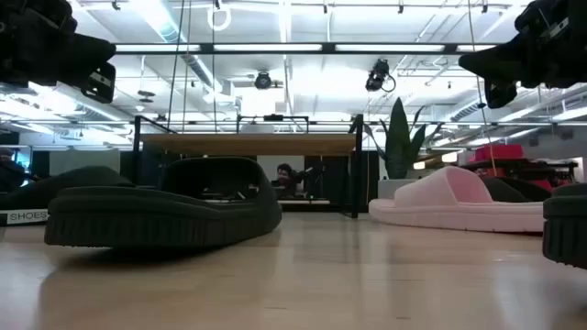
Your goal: Pick and place slides into the shelf
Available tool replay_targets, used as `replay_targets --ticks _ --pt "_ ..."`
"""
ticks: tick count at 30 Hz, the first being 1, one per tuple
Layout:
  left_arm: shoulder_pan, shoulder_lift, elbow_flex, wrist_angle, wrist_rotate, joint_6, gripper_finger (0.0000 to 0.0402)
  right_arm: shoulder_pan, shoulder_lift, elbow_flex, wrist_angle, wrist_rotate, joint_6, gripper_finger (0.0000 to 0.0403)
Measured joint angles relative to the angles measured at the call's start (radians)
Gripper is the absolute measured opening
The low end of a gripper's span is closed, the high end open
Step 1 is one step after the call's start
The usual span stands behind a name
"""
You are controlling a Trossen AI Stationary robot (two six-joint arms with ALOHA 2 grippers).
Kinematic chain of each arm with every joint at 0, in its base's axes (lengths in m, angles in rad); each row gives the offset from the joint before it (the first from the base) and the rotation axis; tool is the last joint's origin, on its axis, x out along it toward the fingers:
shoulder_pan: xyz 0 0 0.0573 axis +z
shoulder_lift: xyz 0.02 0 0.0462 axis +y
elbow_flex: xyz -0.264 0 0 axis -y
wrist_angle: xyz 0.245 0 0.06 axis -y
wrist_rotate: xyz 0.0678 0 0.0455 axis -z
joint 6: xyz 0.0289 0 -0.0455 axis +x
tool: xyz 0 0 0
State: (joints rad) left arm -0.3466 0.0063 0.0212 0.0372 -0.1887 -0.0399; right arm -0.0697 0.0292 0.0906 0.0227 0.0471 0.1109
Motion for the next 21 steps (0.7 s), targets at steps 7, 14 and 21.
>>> replay_targets --ticks 7,14,21 --pt "0.000 0.000 0.000 0.000 0.000 0.000 0.0032 0.000 0.000 0.000 0.000 0.000 0.001 0.0014" --pt "0.000 0.000 0.000 0.000 0.000 0.000 0.0023 0.000 0.000 0.000 0.000 0.000 0.000 0.0014" --pt "0.000 0.000 0.000 0.000 0.000 0.000 0.0035 0.000 0.000 0.000 0.000 0.000 0.000 0.0014"
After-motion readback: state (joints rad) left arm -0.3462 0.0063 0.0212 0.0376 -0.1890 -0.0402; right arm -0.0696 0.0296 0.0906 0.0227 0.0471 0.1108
